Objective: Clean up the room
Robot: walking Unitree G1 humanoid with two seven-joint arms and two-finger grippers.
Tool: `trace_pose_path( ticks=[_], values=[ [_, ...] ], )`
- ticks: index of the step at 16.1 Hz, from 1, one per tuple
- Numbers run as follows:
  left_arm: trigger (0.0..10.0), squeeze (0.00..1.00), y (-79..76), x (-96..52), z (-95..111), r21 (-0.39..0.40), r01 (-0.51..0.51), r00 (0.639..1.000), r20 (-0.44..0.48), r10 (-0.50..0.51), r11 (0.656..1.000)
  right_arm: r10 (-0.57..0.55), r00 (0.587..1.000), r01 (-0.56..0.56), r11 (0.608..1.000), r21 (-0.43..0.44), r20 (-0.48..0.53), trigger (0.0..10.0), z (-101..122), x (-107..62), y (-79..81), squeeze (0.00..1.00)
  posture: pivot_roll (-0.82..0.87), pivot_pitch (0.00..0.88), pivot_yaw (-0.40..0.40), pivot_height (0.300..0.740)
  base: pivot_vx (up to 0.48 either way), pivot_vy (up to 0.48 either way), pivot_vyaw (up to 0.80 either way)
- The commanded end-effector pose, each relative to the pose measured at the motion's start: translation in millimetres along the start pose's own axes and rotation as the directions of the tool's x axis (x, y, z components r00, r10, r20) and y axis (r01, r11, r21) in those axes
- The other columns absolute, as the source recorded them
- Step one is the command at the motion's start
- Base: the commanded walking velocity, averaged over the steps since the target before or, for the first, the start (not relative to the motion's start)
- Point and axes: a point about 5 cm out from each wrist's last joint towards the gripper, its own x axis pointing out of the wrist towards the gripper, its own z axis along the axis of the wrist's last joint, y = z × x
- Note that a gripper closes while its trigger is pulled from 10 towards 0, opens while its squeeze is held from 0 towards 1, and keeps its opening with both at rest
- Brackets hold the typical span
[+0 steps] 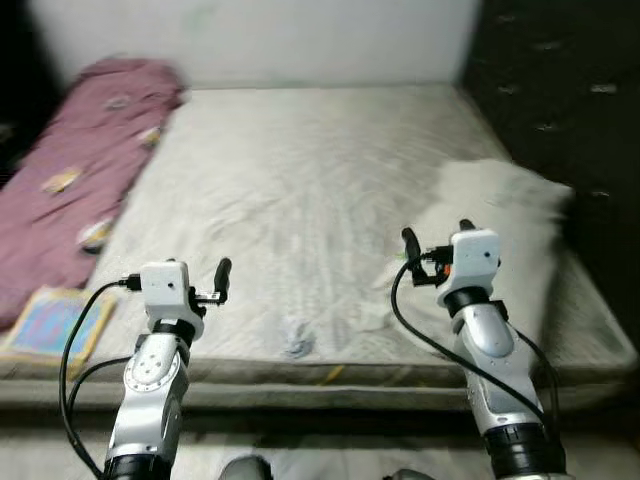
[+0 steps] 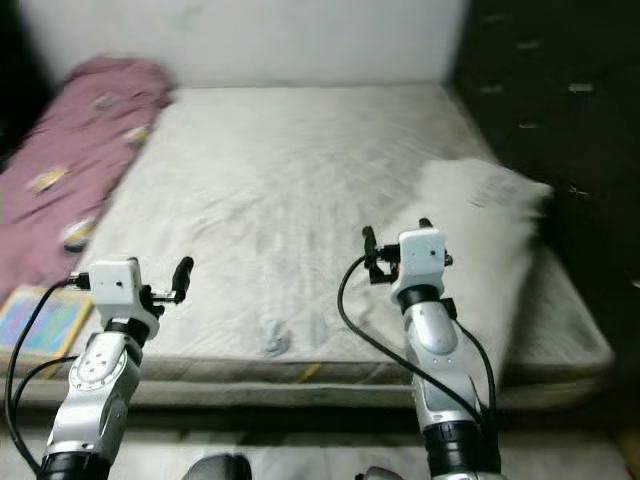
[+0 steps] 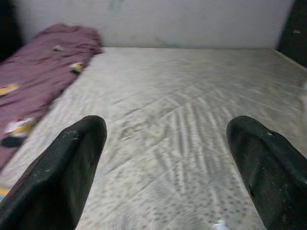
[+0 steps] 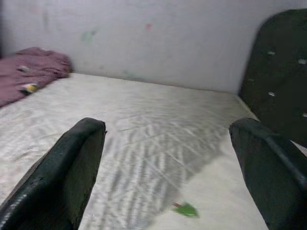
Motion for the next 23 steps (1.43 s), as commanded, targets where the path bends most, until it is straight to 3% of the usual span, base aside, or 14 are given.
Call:
trace_pose_path(
  ticks=[1, 8, 12, 17, 19, 23],
  values=[
    [10.0, 0.00, 1.2, 0.8, 2, -0.008, 0.001, 1.000, 0.002, -0.001, 1.000, -0.013, 1.000, 0.013, 1.000, 0.012, 0.011, 10.0, 4, 2.4, -2.3, 0.00, -0.06, 0.000, 0.040, 0.740, 0.000, 0.480, 0.00],
    [10.0, 0.00, 1.5, 2.6, 7, -0.063, 0.024, 1.000, 0.016, -0.023, 0.998, -0.030, 1.000, 0.030, 0.999, 0.029, 0.006, 10.0, 4, 5.8, -4.6, 0.00, -0.07, 0.000, 0.043, 0.740, 0.000, 0.479, 0.00],
    [10.0, 0.00, 3.3, 3.8, 10, -0.052, 0.007, 0.999, 0.032, -0.005, 0.999, -0.030, 1.000, 0.030, 0.999, 0.032, 0.009, 10.0, 4, 5.3, -4.1, 0.00, -0.07, 0.000, 0.046, 0.740, 0.000, 0.473, 0.00],
    [10.0, 0.00, 7.2, 4.2, 11, -0.031, -0.021, 0.999, 0.035, 0.022, 0.999, -0.016, 1.000, 0.015, 0.999, 0.039, 0.013, 10.0, 5, 6.3, -2.2, 0.00, -0.06, 0.000, 0.045, 0.740, 0.000, 0.000, 0.00],
    [10.0, 0.00, 2.5, 2.2, 13, -0.038, 0.045, 0.998, 0.050, -0.043, 0.998, -0.014, 1.000, 0.013, 0.999, 0.040, 0.014, 10.0, 5, 6.6, -1.6, 0.00, -0.06, 0.000, 0.046, 0.740, 0.000, 0.000, 0.00],
    [10.0, 0.00, 1.6, 2.4, 13, -0.041, 0.061, 0.997, 0.056, -0.058, 0.997, -0.017, 1.000, 0.016, 0.999, 0.039, 0.018, 10.0, 5, 6.3, -1.6, 0.00, -0.07, 0.000, 0.048, 0.740, 0.313, 0.000, 0.00]
  ],
)
